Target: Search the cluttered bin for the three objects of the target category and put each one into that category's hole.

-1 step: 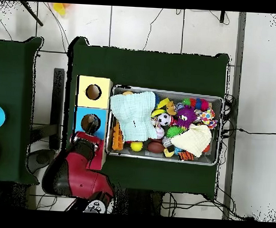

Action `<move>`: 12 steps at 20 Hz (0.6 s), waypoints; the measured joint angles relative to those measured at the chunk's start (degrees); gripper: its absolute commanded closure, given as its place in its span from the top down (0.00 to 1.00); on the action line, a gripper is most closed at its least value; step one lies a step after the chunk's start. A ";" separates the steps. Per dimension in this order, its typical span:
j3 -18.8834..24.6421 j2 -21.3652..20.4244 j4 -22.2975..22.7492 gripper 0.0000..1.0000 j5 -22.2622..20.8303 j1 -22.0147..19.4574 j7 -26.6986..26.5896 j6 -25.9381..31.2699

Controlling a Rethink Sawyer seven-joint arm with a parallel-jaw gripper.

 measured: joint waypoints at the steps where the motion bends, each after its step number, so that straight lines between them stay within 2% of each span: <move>1: 0.03 0.03 0.00 0.00 0.00 0.04 0.00 0.00; 12: 0.03 -0.69 0.01 0.00 -0.09 -0.91 0.00 0.00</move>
